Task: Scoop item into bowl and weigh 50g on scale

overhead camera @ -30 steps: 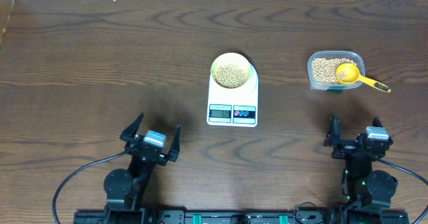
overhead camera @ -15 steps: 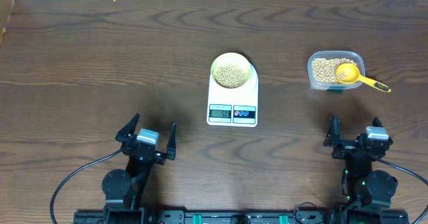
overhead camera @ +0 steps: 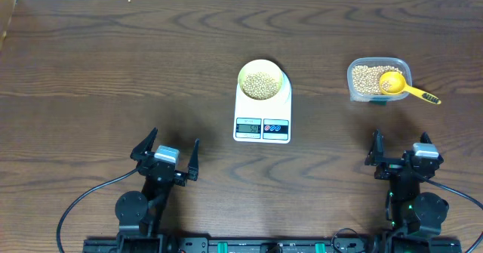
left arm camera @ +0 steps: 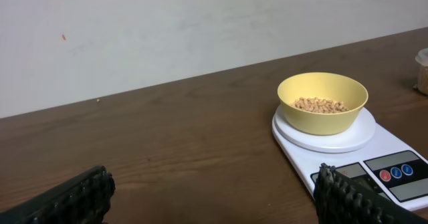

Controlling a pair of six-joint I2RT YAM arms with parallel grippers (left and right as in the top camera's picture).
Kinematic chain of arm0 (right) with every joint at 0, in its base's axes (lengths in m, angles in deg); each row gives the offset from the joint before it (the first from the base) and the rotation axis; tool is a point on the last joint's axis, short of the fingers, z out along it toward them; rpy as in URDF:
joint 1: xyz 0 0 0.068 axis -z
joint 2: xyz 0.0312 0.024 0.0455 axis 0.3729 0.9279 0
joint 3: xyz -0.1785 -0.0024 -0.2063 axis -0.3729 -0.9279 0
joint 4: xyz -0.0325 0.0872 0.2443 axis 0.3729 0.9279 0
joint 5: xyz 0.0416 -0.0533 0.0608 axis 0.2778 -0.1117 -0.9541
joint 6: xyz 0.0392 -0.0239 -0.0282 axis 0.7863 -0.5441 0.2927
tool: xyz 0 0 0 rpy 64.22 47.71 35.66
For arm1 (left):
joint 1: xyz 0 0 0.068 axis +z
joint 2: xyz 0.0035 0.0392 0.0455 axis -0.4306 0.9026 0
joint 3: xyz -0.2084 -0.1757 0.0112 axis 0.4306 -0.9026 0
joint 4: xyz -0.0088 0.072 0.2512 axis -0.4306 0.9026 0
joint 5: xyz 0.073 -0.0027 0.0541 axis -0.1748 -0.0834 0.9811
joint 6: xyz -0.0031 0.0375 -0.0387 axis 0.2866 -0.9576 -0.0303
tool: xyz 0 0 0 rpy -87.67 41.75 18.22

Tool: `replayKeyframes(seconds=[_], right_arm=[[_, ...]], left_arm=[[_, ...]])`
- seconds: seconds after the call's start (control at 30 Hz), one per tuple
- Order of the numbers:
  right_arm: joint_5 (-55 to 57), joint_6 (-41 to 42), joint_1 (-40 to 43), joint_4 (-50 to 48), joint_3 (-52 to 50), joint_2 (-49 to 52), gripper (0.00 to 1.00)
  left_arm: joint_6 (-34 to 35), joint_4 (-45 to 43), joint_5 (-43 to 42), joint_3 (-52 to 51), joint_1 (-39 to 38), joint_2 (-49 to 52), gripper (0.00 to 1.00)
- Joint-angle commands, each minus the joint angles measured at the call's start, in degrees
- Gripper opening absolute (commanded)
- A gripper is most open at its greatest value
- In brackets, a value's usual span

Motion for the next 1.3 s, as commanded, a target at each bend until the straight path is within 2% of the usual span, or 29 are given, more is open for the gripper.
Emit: replayKeyframes(seconds=[0.0, 1.27], right_arm=[[0.22, -0.44, -0.5, 0.26, -0.11, -0.33, 0.99], [0.22, -0.44, -0.5, 0.26, -0.11, -0.33, 0.99]], left_arm=[[0.5, 1.68, 0.33, -1.2, 0.28, -0.28, 0.98], [0.5, 1.68, 0.35, -1.2, 0.28, 0.83, 0.98]])
